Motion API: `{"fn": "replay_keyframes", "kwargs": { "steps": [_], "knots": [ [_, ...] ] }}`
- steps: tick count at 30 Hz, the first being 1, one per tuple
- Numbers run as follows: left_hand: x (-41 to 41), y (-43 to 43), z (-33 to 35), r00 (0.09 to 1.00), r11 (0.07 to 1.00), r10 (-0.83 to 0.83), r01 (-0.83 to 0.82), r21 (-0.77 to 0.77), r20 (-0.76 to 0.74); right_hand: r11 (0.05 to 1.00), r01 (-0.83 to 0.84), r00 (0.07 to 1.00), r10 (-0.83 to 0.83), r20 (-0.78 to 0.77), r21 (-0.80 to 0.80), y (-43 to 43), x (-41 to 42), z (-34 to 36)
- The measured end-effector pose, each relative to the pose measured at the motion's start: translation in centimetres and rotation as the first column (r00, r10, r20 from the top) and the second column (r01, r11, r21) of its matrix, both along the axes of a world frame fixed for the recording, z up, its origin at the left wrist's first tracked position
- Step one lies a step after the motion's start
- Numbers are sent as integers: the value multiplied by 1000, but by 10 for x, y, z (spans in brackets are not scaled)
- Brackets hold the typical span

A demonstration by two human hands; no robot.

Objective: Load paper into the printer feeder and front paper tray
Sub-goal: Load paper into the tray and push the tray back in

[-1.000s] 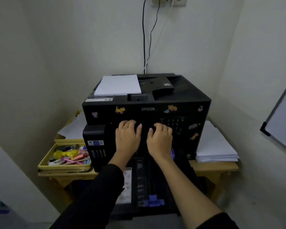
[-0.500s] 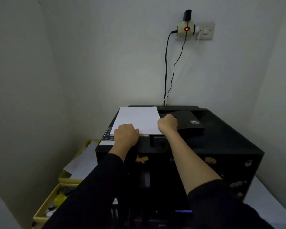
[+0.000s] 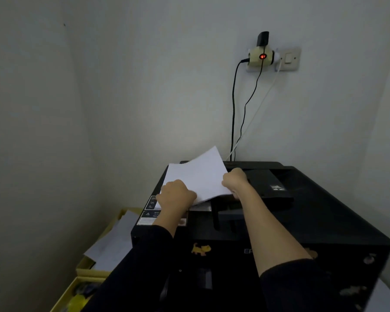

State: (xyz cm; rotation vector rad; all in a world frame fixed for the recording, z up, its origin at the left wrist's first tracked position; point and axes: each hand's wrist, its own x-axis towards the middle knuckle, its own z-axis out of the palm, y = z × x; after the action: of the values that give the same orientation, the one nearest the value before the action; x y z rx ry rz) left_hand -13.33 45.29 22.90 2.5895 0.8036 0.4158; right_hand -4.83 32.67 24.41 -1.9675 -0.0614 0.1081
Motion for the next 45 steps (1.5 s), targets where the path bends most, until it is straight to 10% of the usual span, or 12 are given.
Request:
{"fn": "replay_keyframes", "kwargs": {
  "steps": [5,10,24,45],
  "knots": [
    [11,28,24,955,907,233,-145,-396,185,990,83,996,-87,35,112,-32,-2,15],
    [19,35,33,983,615,11,136,-776,181,986,73,997,-77,18,152,-53,-8,27],
    [4,20,55,796,910,110,161,-382,596,962,-40,979,-17,205,270,-12,-27,34],
    [-30,-9,20,809,931,71,156,-329,584,974,42,923,-122,365,220,-3,-49,2]
  ]
}}
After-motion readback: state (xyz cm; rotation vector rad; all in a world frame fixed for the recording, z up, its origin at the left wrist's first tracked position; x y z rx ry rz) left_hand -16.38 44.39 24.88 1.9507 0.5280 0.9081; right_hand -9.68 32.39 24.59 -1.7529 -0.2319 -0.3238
